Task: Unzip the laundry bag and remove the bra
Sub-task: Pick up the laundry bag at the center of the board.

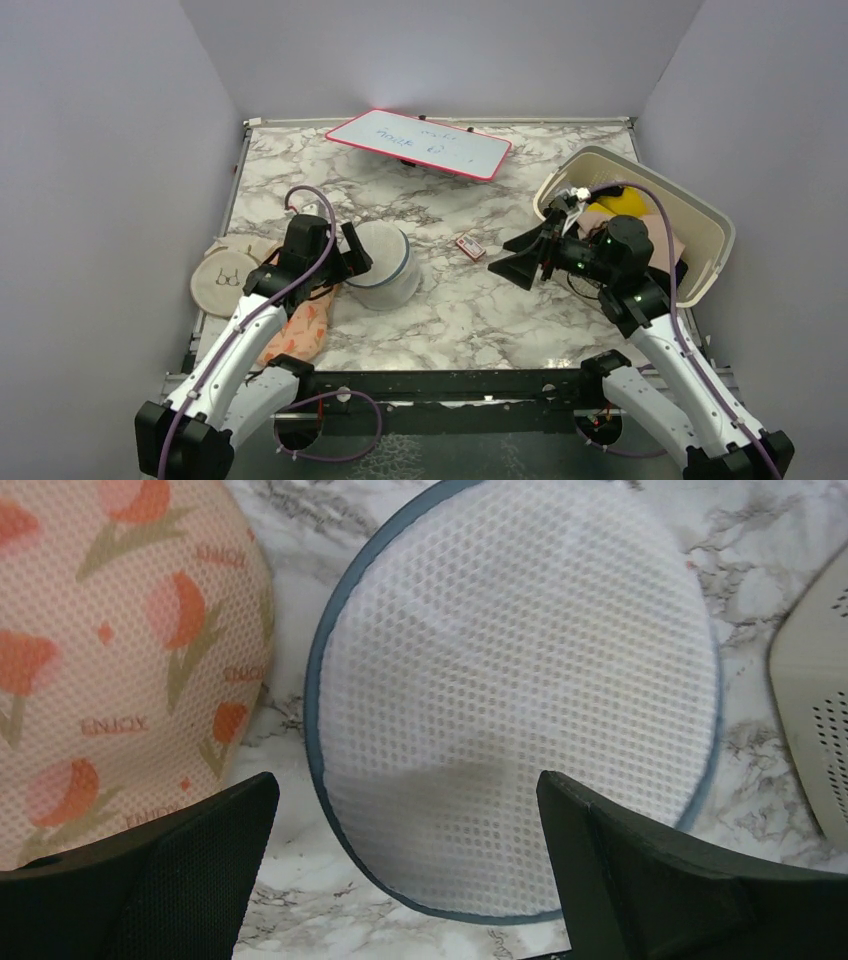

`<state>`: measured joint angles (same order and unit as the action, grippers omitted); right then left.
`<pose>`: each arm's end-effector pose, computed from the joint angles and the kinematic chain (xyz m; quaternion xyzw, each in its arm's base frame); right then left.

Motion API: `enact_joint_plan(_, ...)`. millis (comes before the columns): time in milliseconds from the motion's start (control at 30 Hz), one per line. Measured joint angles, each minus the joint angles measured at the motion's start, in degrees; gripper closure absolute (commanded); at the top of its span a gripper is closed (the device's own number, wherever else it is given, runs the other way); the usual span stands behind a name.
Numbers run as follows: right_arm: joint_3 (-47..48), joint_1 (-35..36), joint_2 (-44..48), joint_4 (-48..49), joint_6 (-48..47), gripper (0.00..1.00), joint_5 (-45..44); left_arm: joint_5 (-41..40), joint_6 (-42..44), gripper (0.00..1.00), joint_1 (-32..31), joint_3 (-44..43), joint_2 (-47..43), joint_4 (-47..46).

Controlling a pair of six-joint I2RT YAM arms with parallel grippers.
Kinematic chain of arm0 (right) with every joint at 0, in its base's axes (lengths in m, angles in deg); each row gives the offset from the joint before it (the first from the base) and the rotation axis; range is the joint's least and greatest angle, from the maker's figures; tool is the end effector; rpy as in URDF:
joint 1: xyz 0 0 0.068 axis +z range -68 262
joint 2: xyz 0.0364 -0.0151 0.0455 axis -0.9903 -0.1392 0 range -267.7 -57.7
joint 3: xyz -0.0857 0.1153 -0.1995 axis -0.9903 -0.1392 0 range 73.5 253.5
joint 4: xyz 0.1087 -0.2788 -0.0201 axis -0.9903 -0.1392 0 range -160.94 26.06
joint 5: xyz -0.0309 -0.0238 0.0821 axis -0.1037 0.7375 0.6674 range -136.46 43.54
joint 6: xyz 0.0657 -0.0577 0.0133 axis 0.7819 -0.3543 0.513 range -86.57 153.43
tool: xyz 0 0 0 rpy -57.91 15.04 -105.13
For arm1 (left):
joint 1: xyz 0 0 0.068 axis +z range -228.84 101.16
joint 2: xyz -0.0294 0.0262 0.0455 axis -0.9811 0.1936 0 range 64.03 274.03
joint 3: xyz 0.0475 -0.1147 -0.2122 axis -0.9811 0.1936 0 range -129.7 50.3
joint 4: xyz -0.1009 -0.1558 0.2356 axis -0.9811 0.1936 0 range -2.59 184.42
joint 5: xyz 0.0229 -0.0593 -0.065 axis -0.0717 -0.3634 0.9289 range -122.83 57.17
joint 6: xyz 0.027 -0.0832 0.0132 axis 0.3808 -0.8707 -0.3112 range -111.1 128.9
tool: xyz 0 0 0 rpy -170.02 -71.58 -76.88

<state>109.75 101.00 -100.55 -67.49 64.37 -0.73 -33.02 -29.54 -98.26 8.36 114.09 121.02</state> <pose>0.2317 0.1394 0.2780 -0.1745 0.7287 0.5198 0.4103 0.2581 -0.0907 0.2119 -0.1514 0.8999 -0.1965 0.3586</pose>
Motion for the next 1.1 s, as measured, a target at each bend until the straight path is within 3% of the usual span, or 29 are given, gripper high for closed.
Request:
enact_joint_plan(100,2.3,0.0,2.6,-4.8,-2.6,0.0,-2.5,-0.3,-3.3,0.03,0.2,3.0,1.7,-0.3)
enact_joint_plan(267,2.9,0.0,7.6,-9.4,-3.6,0.0,-10.8,2.4,-6.1,0.37,0.3,6.4,5.3,-3.9)
enact_joint_plan(433,1.6,-0.3,8.7,-10.4,-3.6,0.0,-16.3,10.4,-7.8,0.51,0.3,10.8,6.1,-13.0)
enact_joint_plan(600,1.6,-0.3,5.0,-10.6,-4.2,0.02,-15.9,16.9,-8.3,0.8,0.3,14.5,5.5,-19.0)
enact_joint_plan(767,-0.4,-0.3,2.0,-8.9,-4.2,0.03,-11.2,20.9,-6.1,0.99,-0.2,14.0,6.7,-22.4)
enact_joint_plan(1100,-2.0,-0.2,-7.0,-6.3,-4.8,0.03,0.2,22.1,6.8,1.0,-9.4,2.7,15.0,-20.9)
